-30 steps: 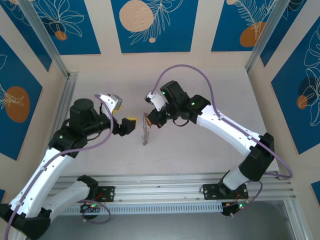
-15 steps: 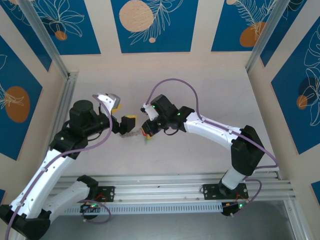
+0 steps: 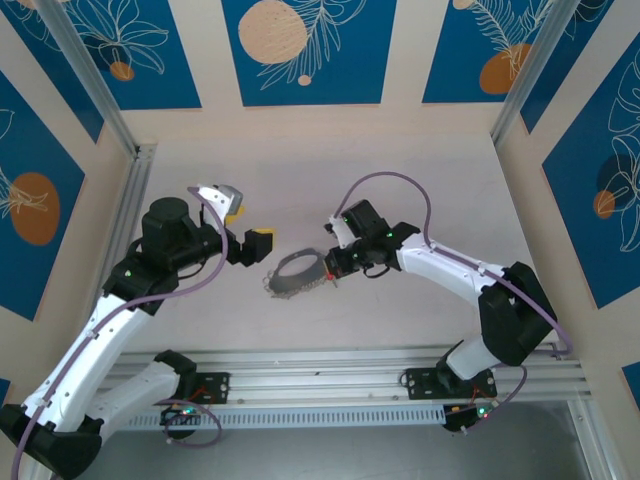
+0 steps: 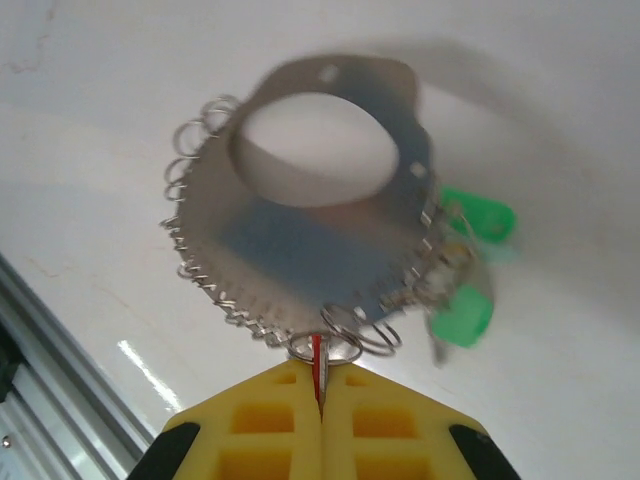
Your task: Put the keys on the keyring
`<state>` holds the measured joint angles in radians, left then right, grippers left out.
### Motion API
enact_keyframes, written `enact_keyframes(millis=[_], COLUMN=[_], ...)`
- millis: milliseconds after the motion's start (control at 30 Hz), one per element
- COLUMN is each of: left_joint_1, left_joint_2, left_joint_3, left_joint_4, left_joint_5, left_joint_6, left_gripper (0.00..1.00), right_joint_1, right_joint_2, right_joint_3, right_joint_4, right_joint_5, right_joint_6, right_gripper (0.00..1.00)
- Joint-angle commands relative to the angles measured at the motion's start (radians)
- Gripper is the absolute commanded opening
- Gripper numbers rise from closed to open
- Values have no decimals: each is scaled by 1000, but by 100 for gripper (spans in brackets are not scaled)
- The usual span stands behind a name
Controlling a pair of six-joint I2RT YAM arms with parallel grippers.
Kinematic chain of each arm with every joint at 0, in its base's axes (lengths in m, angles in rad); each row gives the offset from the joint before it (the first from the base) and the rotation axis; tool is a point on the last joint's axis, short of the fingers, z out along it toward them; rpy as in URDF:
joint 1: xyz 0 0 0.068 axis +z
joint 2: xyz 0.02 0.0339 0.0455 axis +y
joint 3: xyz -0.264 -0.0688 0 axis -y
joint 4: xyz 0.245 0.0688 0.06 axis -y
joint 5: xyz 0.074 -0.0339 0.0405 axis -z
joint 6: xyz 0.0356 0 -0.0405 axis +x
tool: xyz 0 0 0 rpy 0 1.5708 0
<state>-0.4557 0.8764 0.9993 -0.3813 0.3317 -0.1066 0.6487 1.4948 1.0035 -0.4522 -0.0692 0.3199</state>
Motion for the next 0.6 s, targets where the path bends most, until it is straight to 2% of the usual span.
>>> enact_keyframes(millis=[0, 200, 367, 567], left_joint_1=[9, 9, 9, 9], left_joint_2=[-7, -7, -8, -19], left_joint_3=[9, 5, -8, -15], left_joint_4=[15, 22, 41, 34], left_joint_5=[16, 22, 39, 47], left_joint_6=[-1, -1, -11, -9], left_gripper=[100, 100, 100, 100], right_joint_1=[-54, -143, -219, -246], right_joint_2=[-26, -23, 39, 75], right_joint_3=[-35, -106, -130, -116], right_joint_4=[5, 11, 44, 41], right_joint_5=[-45, -60, -102, -60], right_joint_6=[15, 59, 81, 77], right_gripper=[0, 0, 0, 4])
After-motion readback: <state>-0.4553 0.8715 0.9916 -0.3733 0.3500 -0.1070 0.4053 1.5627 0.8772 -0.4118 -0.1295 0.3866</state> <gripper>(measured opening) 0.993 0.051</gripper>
